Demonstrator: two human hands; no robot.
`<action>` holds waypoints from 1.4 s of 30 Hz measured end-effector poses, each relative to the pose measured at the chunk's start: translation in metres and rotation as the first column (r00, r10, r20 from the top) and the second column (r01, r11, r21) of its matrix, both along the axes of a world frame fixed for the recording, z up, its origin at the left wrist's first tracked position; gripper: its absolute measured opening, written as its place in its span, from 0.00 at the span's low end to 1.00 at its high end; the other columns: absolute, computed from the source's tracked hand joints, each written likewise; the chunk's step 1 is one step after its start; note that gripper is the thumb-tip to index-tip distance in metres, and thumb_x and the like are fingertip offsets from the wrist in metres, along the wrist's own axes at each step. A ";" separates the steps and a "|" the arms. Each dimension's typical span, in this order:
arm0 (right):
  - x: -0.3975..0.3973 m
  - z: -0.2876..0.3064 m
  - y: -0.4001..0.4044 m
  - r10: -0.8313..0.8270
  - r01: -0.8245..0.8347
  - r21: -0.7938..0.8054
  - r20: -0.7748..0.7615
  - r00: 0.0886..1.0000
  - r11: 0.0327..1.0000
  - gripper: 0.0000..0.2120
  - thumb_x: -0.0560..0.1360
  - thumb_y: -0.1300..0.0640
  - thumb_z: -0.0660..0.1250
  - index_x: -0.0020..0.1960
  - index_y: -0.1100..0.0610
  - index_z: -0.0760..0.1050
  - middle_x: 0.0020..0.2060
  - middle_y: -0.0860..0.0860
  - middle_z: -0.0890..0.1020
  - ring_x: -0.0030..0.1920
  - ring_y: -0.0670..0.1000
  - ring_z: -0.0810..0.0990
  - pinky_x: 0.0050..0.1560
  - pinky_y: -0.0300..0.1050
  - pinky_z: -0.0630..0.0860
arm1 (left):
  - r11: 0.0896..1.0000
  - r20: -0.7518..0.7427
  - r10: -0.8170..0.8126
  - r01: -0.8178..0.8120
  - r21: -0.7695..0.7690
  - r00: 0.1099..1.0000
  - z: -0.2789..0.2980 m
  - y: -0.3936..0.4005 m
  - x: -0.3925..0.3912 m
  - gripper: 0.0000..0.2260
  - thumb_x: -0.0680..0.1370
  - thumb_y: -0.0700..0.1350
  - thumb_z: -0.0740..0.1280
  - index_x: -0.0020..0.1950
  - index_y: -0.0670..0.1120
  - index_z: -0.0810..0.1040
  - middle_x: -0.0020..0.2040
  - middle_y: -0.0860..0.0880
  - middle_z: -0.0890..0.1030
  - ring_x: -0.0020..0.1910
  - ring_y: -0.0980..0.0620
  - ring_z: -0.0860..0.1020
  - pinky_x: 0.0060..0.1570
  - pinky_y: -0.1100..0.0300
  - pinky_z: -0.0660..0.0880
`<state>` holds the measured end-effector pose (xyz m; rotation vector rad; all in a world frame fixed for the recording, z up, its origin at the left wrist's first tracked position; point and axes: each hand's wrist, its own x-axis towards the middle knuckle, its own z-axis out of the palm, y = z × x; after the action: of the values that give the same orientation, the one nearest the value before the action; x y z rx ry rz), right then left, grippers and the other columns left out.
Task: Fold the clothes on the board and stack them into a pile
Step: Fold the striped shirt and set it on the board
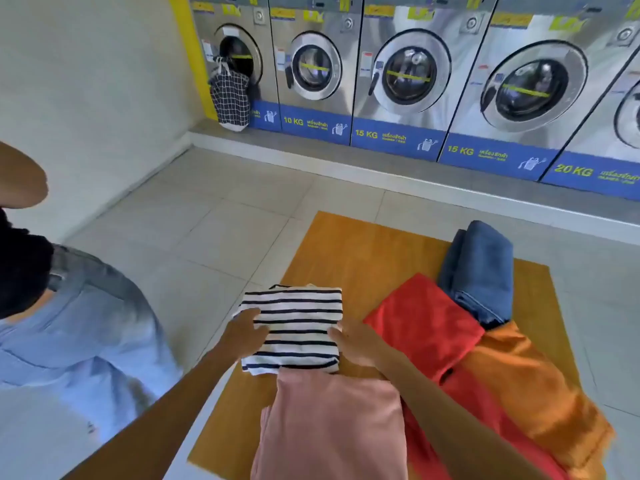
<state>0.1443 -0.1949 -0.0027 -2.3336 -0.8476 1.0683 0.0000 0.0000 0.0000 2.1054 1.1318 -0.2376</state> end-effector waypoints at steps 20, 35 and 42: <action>-0.001 -0.068 0.055 -0.724 0.807 0.088 -0.395 0.566 0.584 0.25 0.72 0.39 0.71 0.64 0.50 0.77 0.53 0.50 0.86 0.52 0.53 0.86 0.56 0.57 0.82 | 0.964 0.272 0.252 -0.218 -0.150 0.929 -0.071 0.019 0.041 0.24 0.81 0.51 0.61 0.74 0.45 0.62 0.68 0.43 0.74 0.66 0.43 0.74 0.64 0.48 0.73; 0.200 -0.047 0.129 -0.856 0.858 0.272 -0.168 0.488 0.435 0.13 0.79 0.46 0.66 0.61 0.50 0.74 0.45 0.45 0.82 0.41 0.43 0.81 0.36 0.38 0.77 | 0.970 0.391 0.079 0.019 -0.243 0.917 -0.057 0.124 0.272 0.21 0.81 0.47 0.62 0.73 0.46 0.64 0.67 0.46 0.74 0.64 0.46 0.75 0.56 0.57 0.74; 0.211 -0.089 0.121 -0.880 0.872 0.198 -0.070 0.469 0.449 0.19 0.78 0.45 0.67 0.64 0.55 0.76 0.53 0.51 0.84 0.53 0.54 0.83 0.54 0.53 0.82 | 0.999 0.376 -0.016 0.026 -0.023 0.926 -0.099 0.131 0.291 0.17 0.81 0.43 0.63 0.69 0.42 0.69 0.62 0.43 0.76 0.62 0.45 0.76 0.57 0.59 0.72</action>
<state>0.3555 -0.0742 -0.0914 -2.1134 0.3165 0.4089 0.2913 0.1311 -0.0992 2.0270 0.8702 0.1388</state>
